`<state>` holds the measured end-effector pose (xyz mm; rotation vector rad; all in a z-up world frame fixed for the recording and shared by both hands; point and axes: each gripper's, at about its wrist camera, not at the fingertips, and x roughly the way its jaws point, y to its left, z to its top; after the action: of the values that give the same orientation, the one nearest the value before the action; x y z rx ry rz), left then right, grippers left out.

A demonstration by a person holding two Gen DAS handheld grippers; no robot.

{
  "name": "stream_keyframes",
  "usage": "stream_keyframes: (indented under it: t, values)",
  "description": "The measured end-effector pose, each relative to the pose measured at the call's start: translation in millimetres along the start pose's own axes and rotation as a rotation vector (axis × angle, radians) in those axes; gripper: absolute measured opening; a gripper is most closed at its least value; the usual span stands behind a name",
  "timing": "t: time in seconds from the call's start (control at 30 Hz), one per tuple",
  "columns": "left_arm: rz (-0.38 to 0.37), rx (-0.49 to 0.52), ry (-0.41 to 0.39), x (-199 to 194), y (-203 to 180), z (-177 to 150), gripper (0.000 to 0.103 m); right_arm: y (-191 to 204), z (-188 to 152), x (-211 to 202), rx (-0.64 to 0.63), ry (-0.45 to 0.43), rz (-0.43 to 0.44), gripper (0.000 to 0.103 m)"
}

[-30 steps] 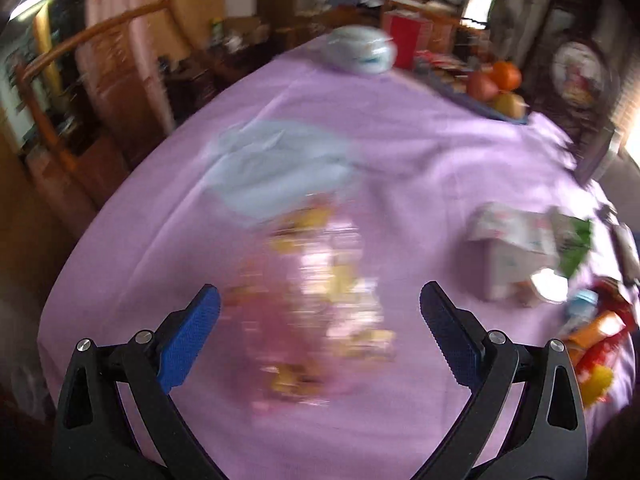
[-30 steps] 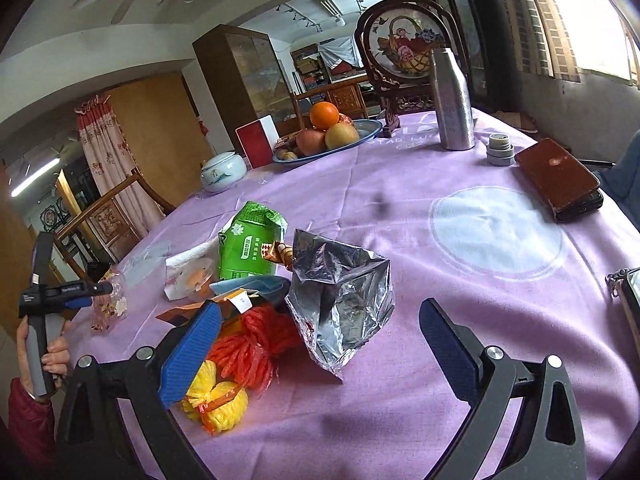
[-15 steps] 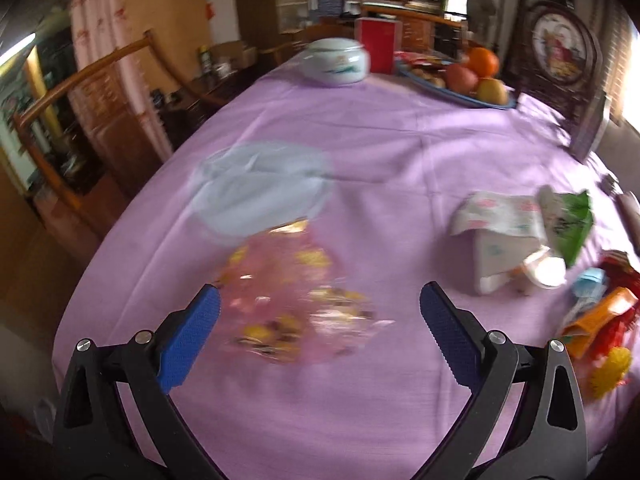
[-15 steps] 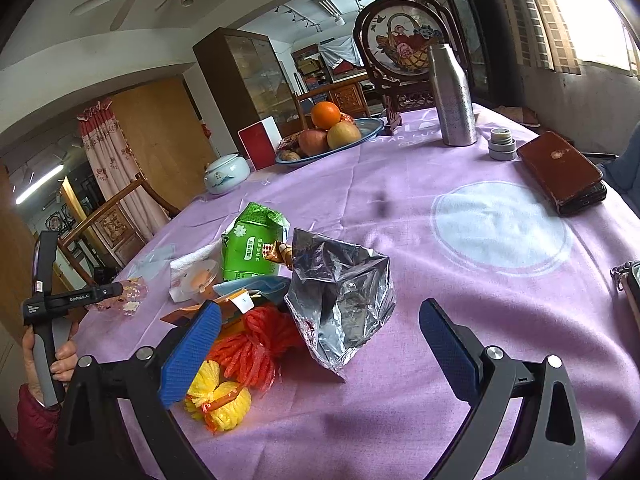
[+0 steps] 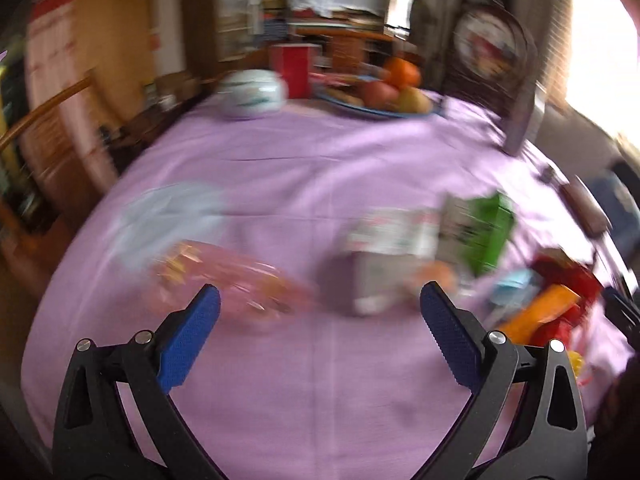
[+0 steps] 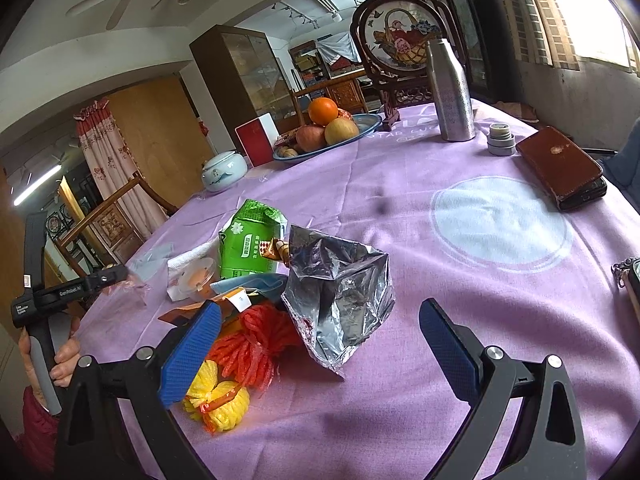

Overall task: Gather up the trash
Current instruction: 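Return the left tool to the table and grasp the clear plastic cup with orange peel, then set the plastic cup down on the tissue and open the left tool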

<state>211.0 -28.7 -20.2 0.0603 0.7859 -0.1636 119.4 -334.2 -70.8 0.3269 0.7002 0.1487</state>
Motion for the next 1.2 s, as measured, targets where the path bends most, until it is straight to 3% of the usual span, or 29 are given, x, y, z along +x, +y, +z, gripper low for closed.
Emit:
stream_keyframes:
  t: [0.17, 0.33, 0.5, 0.57, 0.8, 1.03, 1.1, 1.2]
  values:
    - [-0.103, 0.063, 0.136, 45, -53, 7, 0.096, 0, 1, -1, 0.000, -0.007, 0.010, 0.098]
    - [-0.139, 0.035, 0.203, 75, -62, 13, 0.094, -2, 1, 0, -0.001, -0.009, 0.028, 0.098]
    - [-0.177, -0.027, 0.240, 88, -44, 17, 0.063, -4, 2, 0, 0.005, -0.009, 0.044, 0.098]
    - [-0.189, -0.028, 0.234, 82, -37, 16, 0.056, -5, 2, 1, 0.007, -0.010, 0.046, 0.098]
    - [-0.131, -0.056, 0.218, 48, 9, -10, 0.056, -5, 2, 2, 0.002, -0.005, 0.047, 0.098]
    - [-0.122, -0.094, 0.195, 30, 30, -35, 0.056, 4, -3, 0, 0.010, 0.008, 0.025, 0.098]
    - [-0.113, -0.091, 0.185, 30, 29, -36, 0.056, 14, -5, 0, 0.005, 0.017, 0.059, 0.098]
    - [-0.121, -0.091, 0.172, 30, 28, -36, 0.060, 48, -7, 4, -0.100, 0.033, 0.067, 0.097]
